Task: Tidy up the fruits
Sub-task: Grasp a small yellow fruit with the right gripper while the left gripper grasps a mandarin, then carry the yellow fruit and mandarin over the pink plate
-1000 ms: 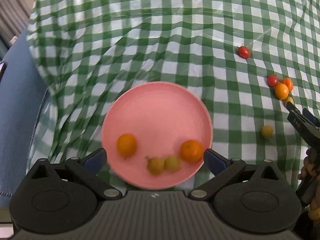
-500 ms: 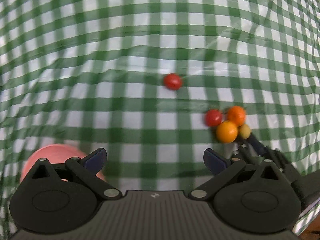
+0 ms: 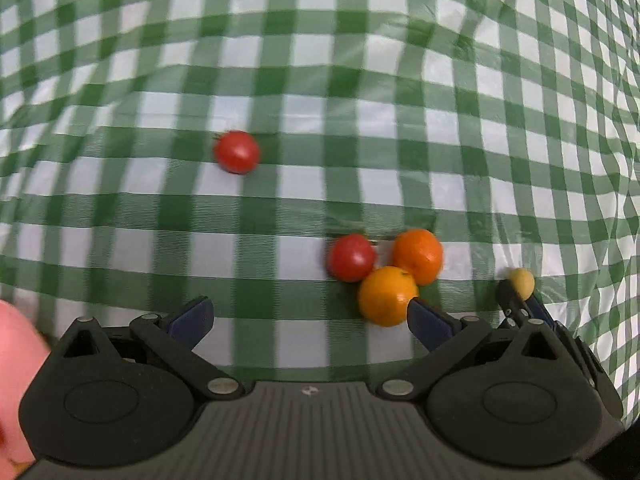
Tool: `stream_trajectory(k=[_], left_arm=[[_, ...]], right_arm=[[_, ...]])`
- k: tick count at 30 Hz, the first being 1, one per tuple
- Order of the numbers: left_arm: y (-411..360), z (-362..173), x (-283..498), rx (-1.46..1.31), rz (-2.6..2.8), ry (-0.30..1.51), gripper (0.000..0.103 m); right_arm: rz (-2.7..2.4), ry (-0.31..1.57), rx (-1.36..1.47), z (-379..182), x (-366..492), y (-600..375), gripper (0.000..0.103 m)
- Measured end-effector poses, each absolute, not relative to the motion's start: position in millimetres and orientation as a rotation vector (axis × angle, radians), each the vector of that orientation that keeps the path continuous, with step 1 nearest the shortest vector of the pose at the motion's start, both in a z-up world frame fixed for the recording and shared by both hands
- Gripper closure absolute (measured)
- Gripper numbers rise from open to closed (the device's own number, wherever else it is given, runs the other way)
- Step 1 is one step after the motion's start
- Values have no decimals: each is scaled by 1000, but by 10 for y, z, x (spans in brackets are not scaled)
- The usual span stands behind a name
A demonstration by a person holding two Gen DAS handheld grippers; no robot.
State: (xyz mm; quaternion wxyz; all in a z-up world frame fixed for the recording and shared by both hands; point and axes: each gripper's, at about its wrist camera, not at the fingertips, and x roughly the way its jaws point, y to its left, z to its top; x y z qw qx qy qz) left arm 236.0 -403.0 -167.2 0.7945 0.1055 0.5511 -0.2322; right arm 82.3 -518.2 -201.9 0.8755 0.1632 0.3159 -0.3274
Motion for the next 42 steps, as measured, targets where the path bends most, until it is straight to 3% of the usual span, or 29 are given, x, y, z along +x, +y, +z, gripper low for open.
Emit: stream_trajectory(k=[8,21,23,25,32,42], left_arm=[[-4287,-1961,2431,243,-480,1230,0],[-4203,-1940,2487,203,-481,1239,1],[-4226,-1941,2474,204,-488,1228,11],[-4282,-1897,2358,226,-551,1169,61],[-4064,-1537,2138,245,-580,1075,61],[-3145,-1015,2033,206,-496,1091,61]], right_arm=[[-687,658,307,-2050,899,-5180,77],[-702,656,259,-2040,930,-5142,72],[-701,657,249,-2043,937,-5137,72],[-698,659,244,-2036,940,-5139,75],[-781,531,317,-1902,786,-5266,76],[-795,441,306,-1790,656,-5210,76]])
